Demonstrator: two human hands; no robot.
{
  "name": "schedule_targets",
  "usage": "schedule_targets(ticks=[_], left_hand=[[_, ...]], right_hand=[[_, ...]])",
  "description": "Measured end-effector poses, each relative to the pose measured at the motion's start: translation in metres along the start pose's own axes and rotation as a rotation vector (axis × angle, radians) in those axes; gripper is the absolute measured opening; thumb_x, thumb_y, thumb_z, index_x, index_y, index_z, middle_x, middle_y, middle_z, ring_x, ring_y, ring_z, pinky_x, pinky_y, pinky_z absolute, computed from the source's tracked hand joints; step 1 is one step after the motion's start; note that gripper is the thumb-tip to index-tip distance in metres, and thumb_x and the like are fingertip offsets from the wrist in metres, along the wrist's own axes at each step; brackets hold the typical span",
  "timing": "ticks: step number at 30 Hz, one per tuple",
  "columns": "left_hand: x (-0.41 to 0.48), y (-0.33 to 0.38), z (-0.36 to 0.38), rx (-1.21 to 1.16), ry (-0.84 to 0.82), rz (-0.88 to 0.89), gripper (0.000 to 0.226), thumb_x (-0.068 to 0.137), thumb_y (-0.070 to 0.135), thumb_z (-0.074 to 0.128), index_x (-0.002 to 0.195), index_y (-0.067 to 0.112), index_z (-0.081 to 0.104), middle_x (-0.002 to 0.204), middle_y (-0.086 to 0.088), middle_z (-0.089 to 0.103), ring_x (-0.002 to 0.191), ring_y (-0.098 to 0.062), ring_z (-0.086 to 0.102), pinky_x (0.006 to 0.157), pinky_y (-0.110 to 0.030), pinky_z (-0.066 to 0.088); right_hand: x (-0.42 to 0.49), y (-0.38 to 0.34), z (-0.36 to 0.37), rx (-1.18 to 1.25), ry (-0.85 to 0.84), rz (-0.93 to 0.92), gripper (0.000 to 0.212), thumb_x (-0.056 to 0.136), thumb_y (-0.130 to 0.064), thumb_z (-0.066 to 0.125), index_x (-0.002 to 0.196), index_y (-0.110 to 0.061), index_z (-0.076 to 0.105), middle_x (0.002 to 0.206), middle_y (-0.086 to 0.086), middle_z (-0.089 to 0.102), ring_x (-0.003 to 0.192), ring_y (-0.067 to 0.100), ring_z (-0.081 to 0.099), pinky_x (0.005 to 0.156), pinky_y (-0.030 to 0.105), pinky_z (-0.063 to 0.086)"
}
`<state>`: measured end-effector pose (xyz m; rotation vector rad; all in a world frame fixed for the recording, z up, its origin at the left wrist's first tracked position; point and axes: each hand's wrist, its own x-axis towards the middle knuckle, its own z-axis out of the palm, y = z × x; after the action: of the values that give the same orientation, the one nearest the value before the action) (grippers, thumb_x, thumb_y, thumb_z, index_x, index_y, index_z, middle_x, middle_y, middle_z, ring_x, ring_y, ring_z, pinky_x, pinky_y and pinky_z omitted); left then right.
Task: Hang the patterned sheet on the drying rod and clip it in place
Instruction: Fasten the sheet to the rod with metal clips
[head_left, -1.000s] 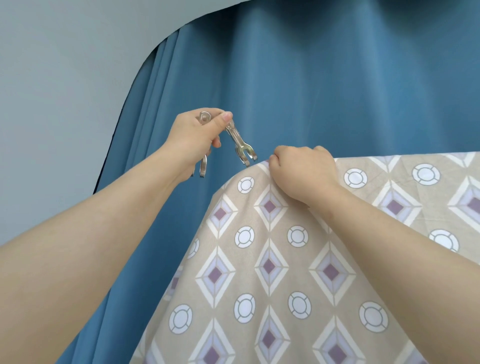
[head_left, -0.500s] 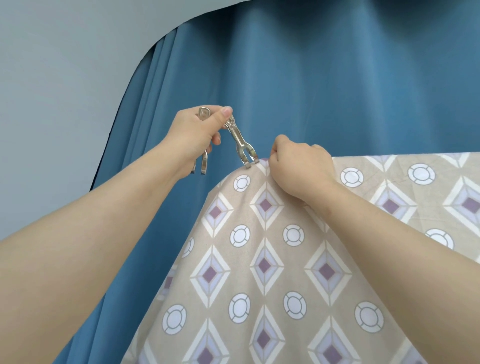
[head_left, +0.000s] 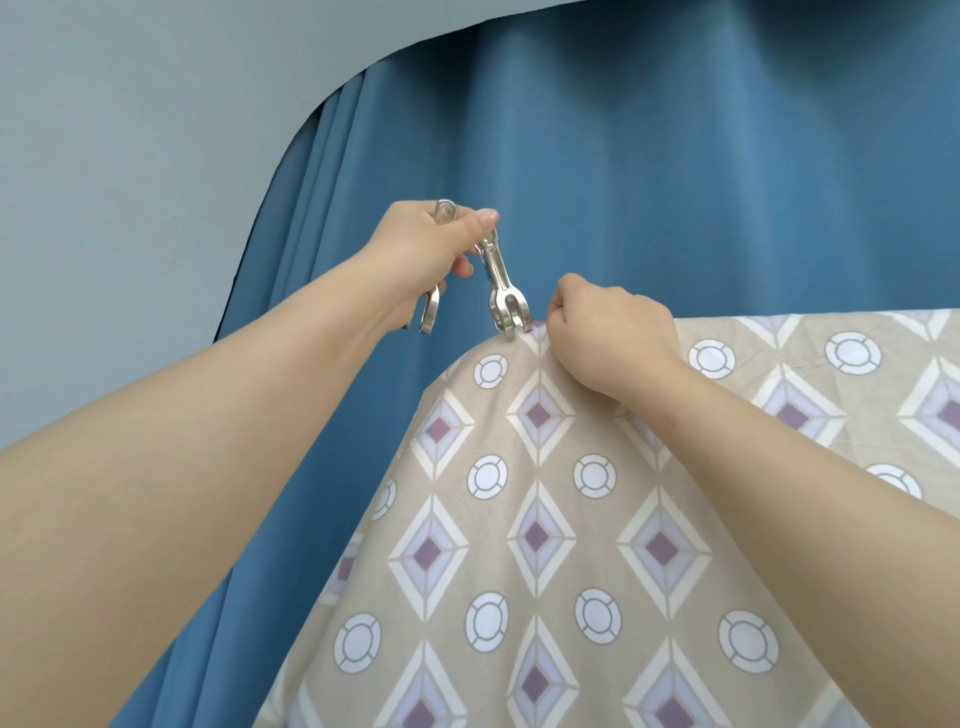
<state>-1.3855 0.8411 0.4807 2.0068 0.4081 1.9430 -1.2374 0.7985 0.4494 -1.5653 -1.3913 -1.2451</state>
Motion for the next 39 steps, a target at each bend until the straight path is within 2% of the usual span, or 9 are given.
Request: schedule_targets(ticks=[12, 16, 19, 22, 25, 27, 31, 35, 39], left_hand=[[-0.011, -0.017, 0.021, -0.066, -0.127, -0.158, 0.017, 0.089, 0.036, 0.059, 0.076, 0.026, 0.061, 0.078, 0.009, 0.061, 0.044, 0.002, 0.05, 0.05, -0.021, 0.033], [-0.015, -0.02, 0.014, -0.134, -0.18, -0.222, 0.015, 0.09, 0.041, 0.056, 0.094, 0.027, 0.061, 0.095, 0.008, 0.063, 0.042, 0.0, 0.047, 0.04, -0.014, 0.033], [-0.021, -0.025, 0.014, -0.221, -0.124, -0.203, 0.045, 0.086, 0.046, 0.06, 0.127, 0.033, 0.047, 0.105, 0.005, 0.062, 0.059, -0.008, 0.045, 0.045, -0.018, 0.035], [-0.027, -0.029, 0.016, -0.332, 0.056, -0.203, 0.061, 0.084, 0.054, 0.057, 0.135, 0.027, 0.039, 0.107, 0.005, 0.064, 0.057, -0.009, 0.042, 0.05, -0.021, 0.035], [-0.032, -0.03, 0.017, -0.404, 0.173, -0.229, 0.057, 0.085, 0.061, 0.049, 0.127, 0.022, 0.043, 0.083, 0.006, 0.057, 0.05, -0.009, 0.034, 0.048, -0.02, 0.032], [-0.037, -0.03, 0.015, -0.442, 0.167, -0.259, 0.04, 0.086, 0.06, 0.049, 0.101, 0.023, 0.048, 0.068, 0.005, 0.037, 0.049, -0.01, 0.028, 0.048, -0.022, 0.027], [-0.043, -0.034, 0.005, -0.619, 0.042, -0.334, 0.026, 0.089, 0.033, 0.05, 0.07, 0.02, 0.037, 0.066, 0.002, 0.029, 0.054, -0.012, 0.029, 0.052, -0.024, 0.027], [-0.041, -0.038, -0.006, -0.803, -0.071, -0.333, 0.023, 0.088, 0.008, 0.043, 0.068, 0.018, 0.038, 0.065, 0.002, 0.038, 0.053, -0.011, 0.037, 0.047, -0.02, 0.035], [-0.039, -0.043, -0.012, -0.857, -0.152, -0.325, 0.011, 0.093, 0.01, 0.047, 0.087, 0.01, 0.056, 0.09, 0.002, 0.059, 0.064, -0.008, 0.06, 0.054, -0.022, 0.051]], right_hand=[[0.002, -0.002, -0.001, 0.016, -0.02, 0.004, 0.026, 0.096, -0.021, 0.028, 0.107, -0.012, 0.049, 0.101, 0.01, 0.063, 0.079, 0.029, 0.046, 0.066, 0.032, 0.029], [0.0, -0.003, 0.0, 0.008, -0.004, 0.012, 0.025, 0.096, -0.019, 0.027, 0.106, -0.011, 0.049, 0.1, 0.011, 0.063, 0.077, 0.03, 0.046, 0.065, 0.032, 0.029], [-0.001, -0.008, -0.001, -0.004, 0.005, -0.004, 0.026, 0.097, -0.019, 0.027, 0.109, -0.011, 0.048, 0.102, 0.012, 0.064, 0.076, 0.029, 0.043, 0.066, 0.032, 0.026], [-0.003, -0.009, -0.001, -0.018, 0.01, -0.019, 0.026, 0.097, -0.019, 0.027, 0.111, -0.011, 0.047, 0.102, 0.012, 0.064, 0.074, 0.03, 0.041, 0.066, 0.032, 0.024], [-0.006, -0.005, 0.0, -0.03, 0.027, -0.017, 0.026, 0.098, -0.019, 0.027, 0.112, -0.01, 0.047, 0.102, 0.012, 0.065, 0.072, 0.029, 0.04, 0.066, 0.031, 0.023], [-0.007, -0.002, 0.0, -0.038, 0.038, -0.014, 0.026, 0.098, -0.019, 0.027, 0.112, -0.01, 0.047, 0.102, 0.012, 0.065, 0.072, 0.029, 0.039, 0.067, 0.031, 0.023], [-0.007, -0.002, 0.001, -0.046, 0.045, -0.011, 0.027, 0.098, -0.022, 0.027, 0.112, -0.01, 0.048, 0.101, 0.012, 0.066, 0.072, 0.028, 0.039, 0.069, 0.031, 0.024], [-0.005, -0.005, 0.002, -0.045, 0.074, -0.018, 0.025, 0.097, -0.018, 0.028, 0.109, -0.01, 0.048, 0.096, 0.011, 0.067, 0.07, 0.028, 0.041, 0.069, 0.031, 0.023], [-0.003, -0.006, 0.003, -0.051, 0.084, -0.022, 0.025, 0.096, -0.018, 0.028, 0.108, -0.01, 0.049, 0.093, 0.011, 0.067, 0.069, 0.028, 0.042, 0.069, 0.032, 0.024]])
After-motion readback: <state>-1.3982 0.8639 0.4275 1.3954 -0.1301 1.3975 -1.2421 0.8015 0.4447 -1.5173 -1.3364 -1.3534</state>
